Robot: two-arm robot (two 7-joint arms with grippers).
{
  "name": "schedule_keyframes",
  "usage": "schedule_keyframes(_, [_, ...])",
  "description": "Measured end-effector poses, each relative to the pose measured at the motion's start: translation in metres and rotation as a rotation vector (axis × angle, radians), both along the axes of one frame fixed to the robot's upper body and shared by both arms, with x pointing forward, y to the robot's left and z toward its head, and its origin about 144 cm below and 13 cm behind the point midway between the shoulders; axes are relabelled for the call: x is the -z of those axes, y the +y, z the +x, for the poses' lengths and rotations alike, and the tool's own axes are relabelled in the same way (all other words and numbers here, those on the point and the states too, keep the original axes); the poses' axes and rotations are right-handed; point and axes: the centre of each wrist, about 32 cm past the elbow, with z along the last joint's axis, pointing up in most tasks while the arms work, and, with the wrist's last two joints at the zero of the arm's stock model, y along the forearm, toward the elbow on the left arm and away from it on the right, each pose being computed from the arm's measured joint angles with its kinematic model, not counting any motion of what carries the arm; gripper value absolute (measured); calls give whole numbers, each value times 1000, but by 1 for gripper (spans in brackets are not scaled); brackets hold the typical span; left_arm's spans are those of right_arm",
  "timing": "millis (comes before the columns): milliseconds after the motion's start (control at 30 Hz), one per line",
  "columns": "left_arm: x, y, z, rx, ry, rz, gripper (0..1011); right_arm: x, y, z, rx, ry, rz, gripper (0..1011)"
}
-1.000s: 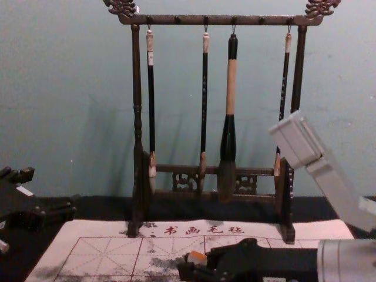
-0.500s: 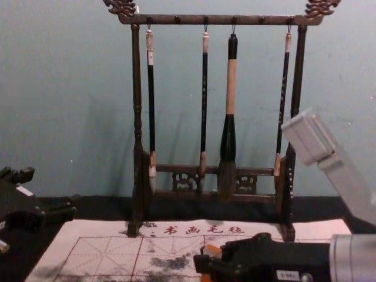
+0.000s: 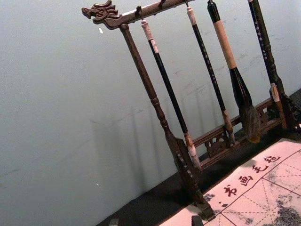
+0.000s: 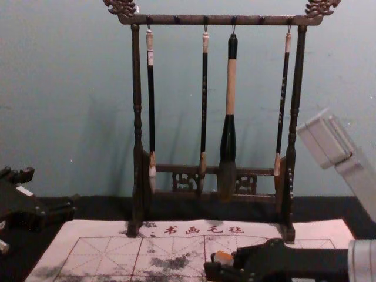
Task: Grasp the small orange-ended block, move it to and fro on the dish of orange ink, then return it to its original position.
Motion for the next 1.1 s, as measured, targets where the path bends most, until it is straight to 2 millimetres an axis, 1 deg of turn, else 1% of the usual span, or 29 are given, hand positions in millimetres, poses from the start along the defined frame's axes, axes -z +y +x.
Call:
schedule_keyframes(333, [0,0,0,0,0,0,1001,1,6,-3,-32,13,10,111])
schedule_keyframes(767, [0,0,0,0,0,0,1001,5,20,9,-54,14,28,111])
schedule_keyframes(1100, [0,0,0,0,0,0,1001,5,19,16,-28,5,25,111])
